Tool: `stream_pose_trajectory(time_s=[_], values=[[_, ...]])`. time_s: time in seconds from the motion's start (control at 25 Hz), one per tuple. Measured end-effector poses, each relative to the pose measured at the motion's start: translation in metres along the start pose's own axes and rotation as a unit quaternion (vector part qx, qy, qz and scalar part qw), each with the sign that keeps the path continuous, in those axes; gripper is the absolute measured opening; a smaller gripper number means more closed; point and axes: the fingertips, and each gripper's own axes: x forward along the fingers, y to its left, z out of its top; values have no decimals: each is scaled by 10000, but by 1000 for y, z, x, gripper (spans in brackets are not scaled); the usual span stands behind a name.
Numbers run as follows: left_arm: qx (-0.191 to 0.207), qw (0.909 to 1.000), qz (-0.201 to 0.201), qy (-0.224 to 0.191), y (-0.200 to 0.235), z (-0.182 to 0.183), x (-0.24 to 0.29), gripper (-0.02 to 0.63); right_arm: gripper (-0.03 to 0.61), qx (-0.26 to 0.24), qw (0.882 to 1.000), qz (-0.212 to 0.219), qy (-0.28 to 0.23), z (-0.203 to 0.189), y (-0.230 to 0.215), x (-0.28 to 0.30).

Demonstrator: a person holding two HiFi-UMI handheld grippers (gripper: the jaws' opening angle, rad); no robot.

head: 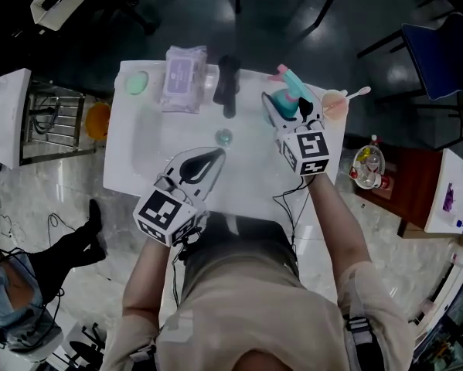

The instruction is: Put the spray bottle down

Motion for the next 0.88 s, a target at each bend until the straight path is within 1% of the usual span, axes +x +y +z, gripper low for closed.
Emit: stream_pose_trajectory(time_s=[0.16, 0.28, 0.72, 0.88], values=[[-37, 10000, 23, 41, -1, -4, 0, 9, 273, 38, 10000, -68, 12, -9, -4, 3], [-24, 10000, 27, 55, -1, -2, 2, 9, 273, 29, 9999, -123, -98, -7, -9, 6], [-33, 9998, 191, 103, 5, -8, -3, 9, 273, -539, 9981, -119, -288, -7, -3, 16], [-65, 9997, 218, 127, 7, -10, -6, 9, 273, -623, 9973, -144, -352, -5, -3, 17]])
